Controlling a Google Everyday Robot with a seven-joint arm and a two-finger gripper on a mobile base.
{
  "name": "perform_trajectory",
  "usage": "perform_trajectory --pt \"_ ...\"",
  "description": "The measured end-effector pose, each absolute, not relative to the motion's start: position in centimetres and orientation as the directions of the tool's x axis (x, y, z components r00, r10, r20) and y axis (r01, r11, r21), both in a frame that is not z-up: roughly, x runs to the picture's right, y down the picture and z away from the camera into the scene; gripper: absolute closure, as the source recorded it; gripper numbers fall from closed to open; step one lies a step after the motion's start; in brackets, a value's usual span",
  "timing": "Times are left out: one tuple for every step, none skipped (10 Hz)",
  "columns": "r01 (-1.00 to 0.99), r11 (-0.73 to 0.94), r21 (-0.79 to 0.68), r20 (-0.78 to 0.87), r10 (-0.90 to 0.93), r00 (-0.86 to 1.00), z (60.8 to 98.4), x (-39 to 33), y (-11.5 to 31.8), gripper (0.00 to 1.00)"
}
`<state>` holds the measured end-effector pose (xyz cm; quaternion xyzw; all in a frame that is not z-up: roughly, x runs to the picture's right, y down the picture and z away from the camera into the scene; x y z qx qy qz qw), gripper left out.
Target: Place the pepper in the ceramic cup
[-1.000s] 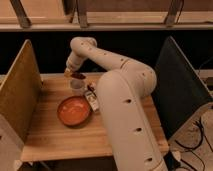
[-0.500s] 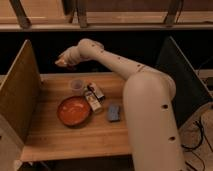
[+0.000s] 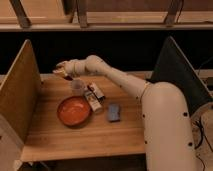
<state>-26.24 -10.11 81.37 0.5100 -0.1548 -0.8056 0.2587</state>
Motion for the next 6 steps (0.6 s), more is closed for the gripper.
perform_trajectory --pt "0.274 -0.810 0.519 -0.736 -0.586 -0.339 82.0 -25.4 -9.4 1.00" --pt "0.294 -0.800 0.523 -0.730 -0.599 -0.330 82.6 -24.4 -8.8 1.00" --pt "0.309 -0.791 0.527 -0.726 -0.609 -0.319 82.9 -23.7 -8.4 1.00" --pt "0.318 -0.787 0.529 -0.724 -0.614 -0.315 83.1 -23.3 -8.2 1.00" --pt "0.318 -0.787 0.529 -0.724 -0.614 -0.315 83.1 -23.3 -8.3 0.98" --pt "0.315 -0.788 0.529 -0.725 -0.613 -0.315 83.0 -23.5 -8.2 0.90"
